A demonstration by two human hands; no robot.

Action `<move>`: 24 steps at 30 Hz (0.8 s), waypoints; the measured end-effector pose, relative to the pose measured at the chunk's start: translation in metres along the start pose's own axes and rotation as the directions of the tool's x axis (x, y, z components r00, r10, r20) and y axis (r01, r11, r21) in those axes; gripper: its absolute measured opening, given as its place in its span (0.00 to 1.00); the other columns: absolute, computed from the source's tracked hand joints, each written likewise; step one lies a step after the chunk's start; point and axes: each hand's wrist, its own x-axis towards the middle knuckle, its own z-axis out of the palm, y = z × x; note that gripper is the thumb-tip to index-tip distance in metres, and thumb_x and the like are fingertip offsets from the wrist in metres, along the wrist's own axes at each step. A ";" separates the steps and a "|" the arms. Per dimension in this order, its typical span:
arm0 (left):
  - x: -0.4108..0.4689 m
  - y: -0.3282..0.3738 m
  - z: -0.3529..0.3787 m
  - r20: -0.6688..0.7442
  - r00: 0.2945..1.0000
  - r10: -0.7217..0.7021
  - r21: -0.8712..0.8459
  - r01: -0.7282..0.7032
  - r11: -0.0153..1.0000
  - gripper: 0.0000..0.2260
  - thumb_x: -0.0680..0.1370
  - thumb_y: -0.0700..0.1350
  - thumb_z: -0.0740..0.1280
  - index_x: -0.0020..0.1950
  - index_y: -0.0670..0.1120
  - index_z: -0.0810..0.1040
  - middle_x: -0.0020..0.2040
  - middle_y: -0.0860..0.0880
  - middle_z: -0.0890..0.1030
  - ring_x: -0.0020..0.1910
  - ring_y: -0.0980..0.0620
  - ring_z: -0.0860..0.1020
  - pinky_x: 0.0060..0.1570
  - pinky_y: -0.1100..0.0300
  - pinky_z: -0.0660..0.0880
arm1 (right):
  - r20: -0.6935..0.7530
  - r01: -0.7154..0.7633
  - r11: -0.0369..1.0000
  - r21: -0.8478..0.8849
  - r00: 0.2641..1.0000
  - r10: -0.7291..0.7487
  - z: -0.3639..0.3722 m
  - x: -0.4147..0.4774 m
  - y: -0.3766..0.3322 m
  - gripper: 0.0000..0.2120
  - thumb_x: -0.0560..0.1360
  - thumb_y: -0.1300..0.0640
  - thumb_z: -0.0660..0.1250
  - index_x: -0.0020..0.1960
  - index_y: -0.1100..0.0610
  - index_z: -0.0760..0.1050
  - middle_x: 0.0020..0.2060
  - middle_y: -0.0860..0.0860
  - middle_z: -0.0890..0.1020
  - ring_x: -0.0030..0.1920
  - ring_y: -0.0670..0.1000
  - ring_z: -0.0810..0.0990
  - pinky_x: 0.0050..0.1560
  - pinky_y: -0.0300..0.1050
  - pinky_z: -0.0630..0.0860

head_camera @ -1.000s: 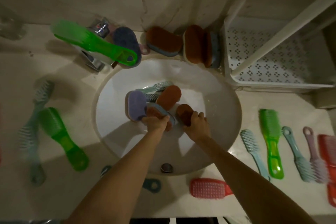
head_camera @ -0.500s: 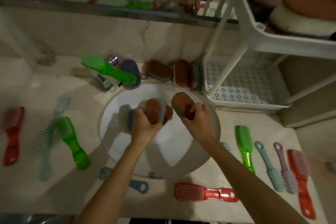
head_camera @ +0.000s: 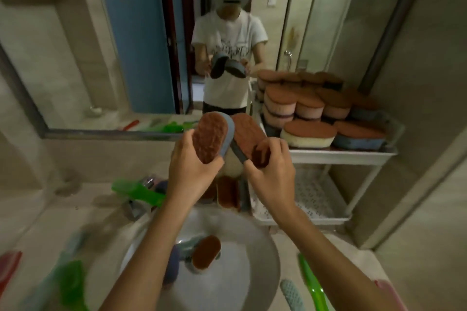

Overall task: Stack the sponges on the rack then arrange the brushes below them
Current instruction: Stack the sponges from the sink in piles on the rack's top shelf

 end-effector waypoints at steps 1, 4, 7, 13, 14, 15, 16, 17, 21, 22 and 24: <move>0.004 0.011 -0.001 0.003 1.000 0.029 0.001 -0.029 1.000 0.29 0.70 0.46 0.71 0.68 0.48 0.65 0.64 0.46 0.73 0.63 0.46 0.72 0.59 0.53 0.71 | -0.019 -0.005 1.000 0.011 1.000 0.005 -0.009 0.009 -0.003 0.13 0.66 0.61 0.69 0.39 0.56 0.64 0.40 0.49 0.68 0.37 0.50 0.67 0.34 0.38 0.62; 0.017 0.040 0.004 0.040 0.996 0.083 -0.030 -0.081 0.996 0.28 0.70 0.46 0.71 0.67 0.48 0.66 0.62 0.46 0.74 0.59 0.47 0.74 0.52 0.59 0.69 | -0.013 -0.073 0.996 0.042 0.997 0.074 -0.041 0.038 -0.008 0.11 0.67 0.60 0.69 0.39 0.56 0.66 0.39 0.49 0.69 0.36 0.47 0.67 0.35 0.39 0.65; 0.028 0.065 0.017 0.126 0.990 0.064 -0.080 -0.055 0.995 0.24 0.70 0.48 0.71 0.64 0.47 0.68 0.55 0.49 0.75 0.51 0.51 0.73 0.46 0.59 0.69 | 0.065 -0.154 0.984 0.088 0.987 0.149 -0.074 0.069 -0.001 0.11 0.67 0.61 0.69 0.46 0.55 0.70 0.44 0.50 0.74 0.44 0.50 0.74 0.45 0.47 0.75; 0.043 0.085 0.049 0.456 0.873 -0.175 -0.427 0.387 0.817 0.21 0.72 0.50 0.70 0.62 0.43 0.70 0.48 0.49 0.77 0.46 0.52 0.76 0.41 0.59 0.75 | 0.202 -0.291 0.950 0.115 0.943 0.265 -0.119 0.115 0.030 0.11 0.72 0.67 0.66 0.51 0.56 0.71 0.51 0.51 0.73 0.52 0.52 0.74 0.47 0.49 0.78; 0.045 0.087 0.053 0.503 0.840 -0.203 -0.478 0.466 0.744 0.22 0.73 0.50 0.69 0.63 0.43 0.71 0.48 0.47 0.77 0.46 0.51 0.77 0.43 0.56 0.76 | 0.216 -0.286 0.953 0.097 0.941 0.260 -0.122 0.120 0.036 0.12 0.72 0.68 0.65 0.52 0.56 0.71 0.52 0.52 0.72 0.53 0.52 0.73 0.48 0.48 0.76; 0.046 0.089 0.055 0.544 0.811 -0.215 -0.522 0.528 0.670 0.21 0.73 0.50 0.68 0.64 0.44 0.72 0.50 0.46 0.78 0.48 0.49 0.76 0.46 0.53 0.76 | 0.235 -0.272 0.959 0.075 0.940 0.248 -0.125 0.124 0.041 0.12 0.73 0.68 0.64 0.52 0.56 0.71 0.53 0.52 0.72 0.54 0.52 0.72 0.50 0.48 0.75; 0.048 0.090 0.059 0.579 0.785 -0.220 -0.560 0.579 0.593 0.21 0.74 0.50 0.67 0.64 0.44 0.71 0.53 0.44 0.77 0.51 0.46 0.76 0.49 0.50 0.75 | 0.257 -0.255 0.966 0.047 0.937 0.235 -0.126 0.127 0.046 0.12 0.72 0.68 0.64 0.52 0.55 0.72 0.53 0.52 0.72 0.54 0.52 0.72 0.50 0.48 0.74; 0.049 0.091 0.062 0.609 0.762 -0.218 -0.592 0.621 0.515 0.22 0.74 0.50 0.66 0.66 0.45 0.70 0.57 0.42 0.76 0.56 0.43 0.75 0.52 0.46 0.74 | 0.281 -0.240 0.971 0.018 0.933 0.226 -0.127 0.129 0.050 0.12 0.72 0.69 0.64 0.52 0.55 0.72 0.53 0.53 0.72 0.54 0.53 0.72 0.50 0.48 0.73; 0.052 0.088 0.075 0.673 0.716 -0.184 -0.639 0.689 0.342 0.26 0.74 0.52 0.65 0.70 0.46 0.67 0.65 0.38 0.72 0.60 0.36 0.73 0.58 0.40 0.70 | 0.323 -0.214 0.977 -0.023 0.923 0.210 -0.127 0.133 0.060 0.13 0.71 0.70 0.62 0.52 0.56 0.72 0.51 0.54 0.73 0.52 0.54 0.73 0.50 0.52 0.74; 0.051 0.087 0.078 0.673 0.717 -0.183 -0.646 0.690 0.328 0.26 0.74 0.52 0.65 0.70 0.46 0.67 0.64 0.38 0.72 0.60 0.36 0.73 0.58 0.39 0.70 | 0.331 -0.216 0.976 -0.011 0.921 0.207 -0.126 0.132 0.062 0.14 0.72 0.70 0.61 0.52 0.56 0.72 0.51 0.54 0.73 0.50 0.53 0.73 0.47 0.48 0.74; 0.050 0.087 0.084 0.668 0.720 -0.186 -0.654 0.688 0.314 0.25 0.74 0.52 0.64 0.70 0.46 0.67 0.61 0.39 0.73 0.60 0.37 0.73 0.59 0.38 0.69 | 0.355 -0.209 0.978 0.007 0.915 0.193 -0.123 0.131 0.065 0.14 0.72 0.71 0.61 0.52 0.55 0.71 0.51 0.53 0.74 0.49 0.52 0.73 0.42 0.42 0.71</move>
